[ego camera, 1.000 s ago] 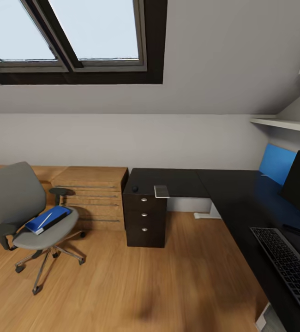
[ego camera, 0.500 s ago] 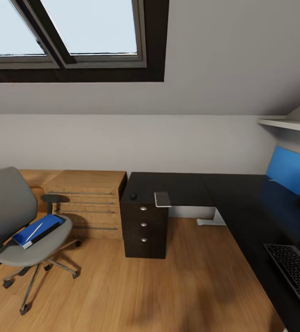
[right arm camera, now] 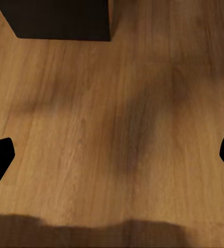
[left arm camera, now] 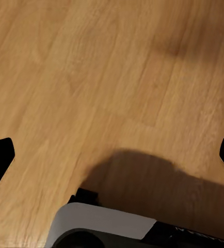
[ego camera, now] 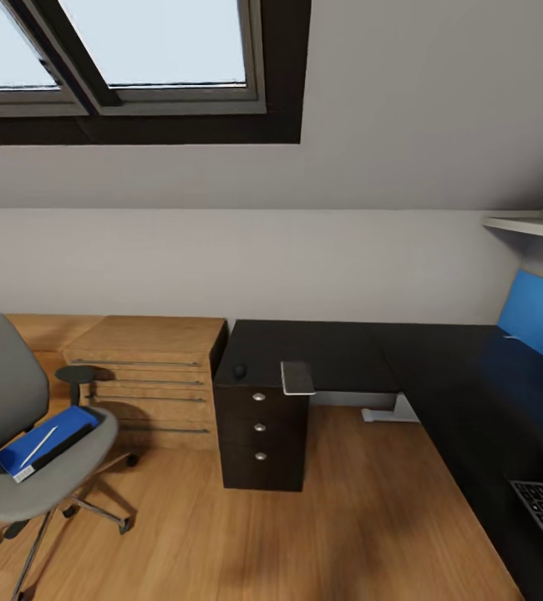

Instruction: In the bedroom, organize the workspace by keeping the computer under the desk, ensuring the monitor is on the desk, placing the keyboard on the desk next to the monitor, placing the mouse on the desk next to the keyboard, moving the folder from the swivel chair onto the desk next to the mouse, stacking the notebook on top of the folder with the pen on top of the notebook, and positioning the swivel chair next to the desk.

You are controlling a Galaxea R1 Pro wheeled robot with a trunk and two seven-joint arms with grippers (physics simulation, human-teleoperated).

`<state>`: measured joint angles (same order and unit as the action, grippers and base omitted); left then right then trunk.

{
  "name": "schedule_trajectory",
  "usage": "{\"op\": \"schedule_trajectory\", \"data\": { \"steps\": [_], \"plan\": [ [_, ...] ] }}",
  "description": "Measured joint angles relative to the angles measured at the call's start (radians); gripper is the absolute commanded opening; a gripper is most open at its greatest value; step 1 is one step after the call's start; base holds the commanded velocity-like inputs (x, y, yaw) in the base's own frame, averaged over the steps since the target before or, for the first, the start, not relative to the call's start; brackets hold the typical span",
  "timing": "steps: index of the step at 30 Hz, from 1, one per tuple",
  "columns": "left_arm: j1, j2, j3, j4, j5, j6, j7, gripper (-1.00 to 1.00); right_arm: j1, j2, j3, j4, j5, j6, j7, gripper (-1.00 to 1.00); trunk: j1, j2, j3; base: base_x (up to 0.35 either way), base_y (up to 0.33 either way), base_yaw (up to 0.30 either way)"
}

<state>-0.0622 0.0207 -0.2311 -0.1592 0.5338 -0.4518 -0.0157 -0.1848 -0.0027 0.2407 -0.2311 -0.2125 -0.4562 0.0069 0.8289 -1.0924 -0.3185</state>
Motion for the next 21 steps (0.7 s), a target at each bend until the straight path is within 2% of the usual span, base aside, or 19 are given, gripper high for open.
{"op": "schedule_trajectory", "data": {
  "steps": [15,21],
  "plan": [
    [0.000,0.000,0.000,0.004,0.000,-0.021,-0.001,1.00,0.000,0.004,-0.003,-0.002,-0.005,0.000,0.000,1.00,0.000,0.000,0.000,0.234,0.250,-0.001],
    [0.000,0.000,0.002,0.004,0.003,-0.021,-0.001,1.00,0.000,0.004,-0.003,-0.002,-0.006,0.000,0.000,1.00,0.000,0.000,0.000,0.142,0.282,-0.118]
  ]
}}
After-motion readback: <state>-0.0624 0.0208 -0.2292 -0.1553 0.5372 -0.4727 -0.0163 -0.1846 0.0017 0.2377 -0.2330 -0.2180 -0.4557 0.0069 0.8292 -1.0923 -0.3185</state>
